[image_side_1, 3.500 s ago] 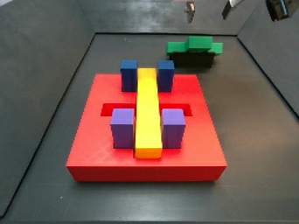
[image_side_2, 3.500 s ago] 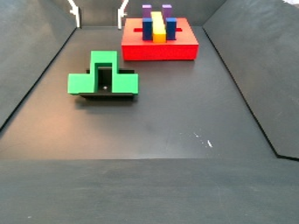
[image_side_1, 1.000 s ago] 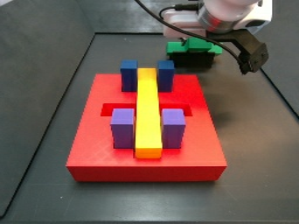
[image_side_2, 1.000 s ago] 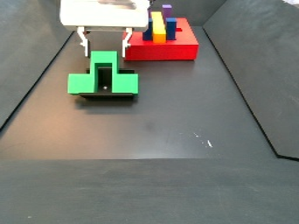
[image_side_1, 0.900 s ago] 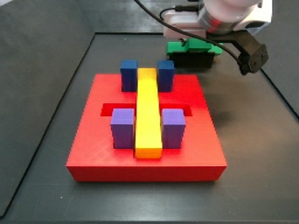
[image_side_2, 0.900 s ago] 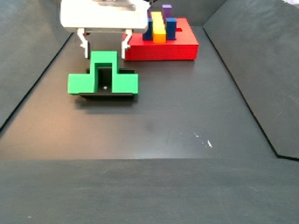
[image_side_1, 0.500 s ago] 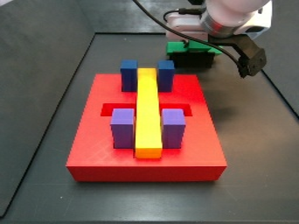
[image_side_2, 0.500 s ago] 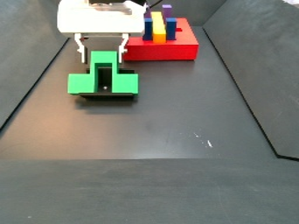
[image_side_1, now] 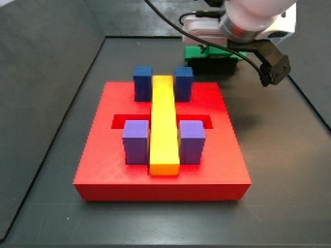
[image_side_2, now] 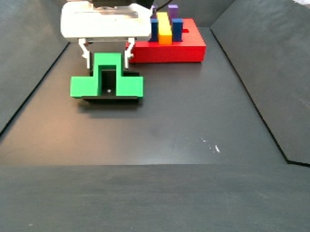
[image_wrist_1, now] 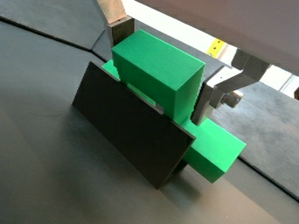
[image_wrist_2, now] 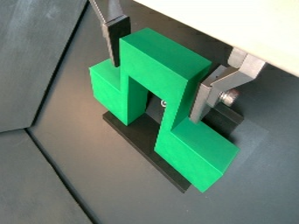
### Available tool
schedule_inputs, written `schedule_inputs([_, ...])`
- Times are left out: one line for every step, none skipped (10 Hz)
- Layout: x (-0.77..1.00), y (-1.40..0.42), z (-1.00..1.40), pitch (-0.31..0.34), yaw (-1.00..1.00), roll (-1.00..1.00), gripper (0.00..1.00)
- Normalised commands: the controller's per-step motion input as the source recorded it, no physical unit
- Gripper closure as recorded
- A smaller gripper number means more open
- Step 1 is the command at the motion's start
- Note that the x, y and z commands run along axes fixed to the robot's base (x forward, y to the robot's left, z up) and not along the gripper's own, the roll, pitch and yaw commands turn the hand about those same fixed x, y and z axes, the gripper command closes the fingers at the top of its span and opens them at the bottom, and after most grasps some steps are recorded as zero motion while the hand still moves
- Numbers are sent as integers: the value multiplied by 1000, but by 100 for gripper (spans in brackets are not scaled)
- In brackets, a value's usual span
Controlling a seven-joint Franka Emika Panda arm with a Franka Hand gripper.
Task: Pick up the green object. Move up. Place the green object on the fixture. Regrasp the green object. Move to above the board. Insert the green object.
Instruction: Regrasp the green object.
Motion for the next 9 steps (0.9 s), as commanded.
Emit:
schedule_inputs([0, 0, -86, 0, 0, 71, 0])
schedule_inputs([0, 0, -51, 0, 0, 51, 0])
schedule_inputs([0, 0, -26, 0, 0, 40, 0])
schedule_inputs([0, 0, 0, 0, 0, 6, 0])
schedule_inputs([0, 0, 0, 0, 0, 0, 0])
schedule_inputs([0, 0, 0, 0, 0, 0, 100])
schedule_inputs([0, 0, 0, 0, 0, 0, 100])
schedule_inputs([0, 0, 0, 0, 0, 0, 100])
schedule_inputs([0, 0, 0, 0, 0, 0, 100])
